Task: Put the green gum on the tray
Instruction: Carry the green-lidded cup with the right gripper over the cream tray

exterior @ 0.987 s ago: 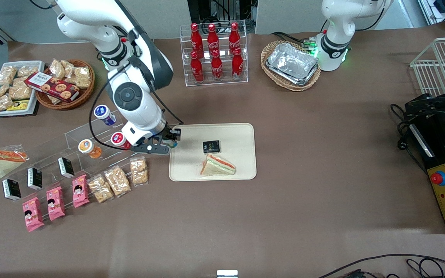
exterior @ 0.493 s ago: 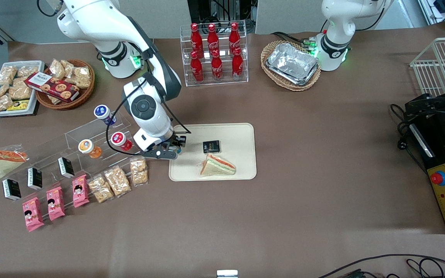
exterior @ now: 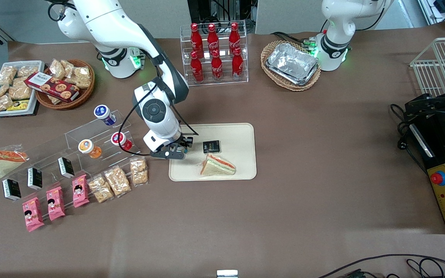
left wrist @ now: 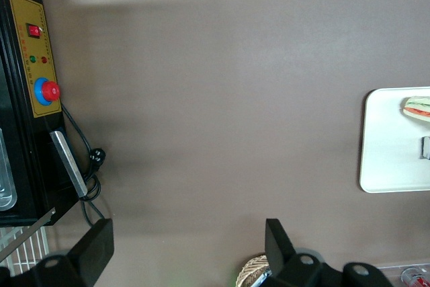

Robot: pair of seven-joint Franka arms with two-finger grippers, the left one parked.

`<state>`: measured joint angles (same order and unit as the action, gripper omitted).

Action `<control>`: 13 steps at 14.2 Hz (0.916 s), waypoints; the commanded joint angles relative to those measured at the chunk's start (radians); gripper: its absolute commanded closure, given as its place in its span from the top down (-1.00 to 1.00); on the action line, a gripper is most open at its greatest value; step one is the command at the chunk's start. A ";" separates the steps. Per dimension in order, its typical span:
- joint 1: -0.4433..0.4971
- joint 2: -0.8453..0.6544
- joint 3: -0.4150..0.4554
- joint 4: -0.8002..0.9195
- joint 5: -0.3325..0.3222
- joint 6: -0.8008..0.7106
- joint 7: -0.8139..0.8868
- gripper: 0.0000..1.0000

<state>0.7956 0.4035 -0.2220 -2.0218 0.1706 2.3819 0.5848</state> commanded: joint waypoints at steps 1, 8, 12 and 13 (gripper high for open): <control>0.008 0.005 -0.007 -0.011 0.030 0.029 0.000 -0.89; 0.008 0.015 -0.007 -0.009 0.030 0.042 0.000 -0.55; 0.007 0.006 -0.007 -0.006 0.032 0.036 0.001 0.27; 0.005 0.002 -0.007 -0.003 0.032 0.031 0.003 0.52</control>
<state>0.7965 0.4181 -0.2232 -2.0228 0.1729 2.4021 0.5855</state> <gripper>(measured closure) 0.414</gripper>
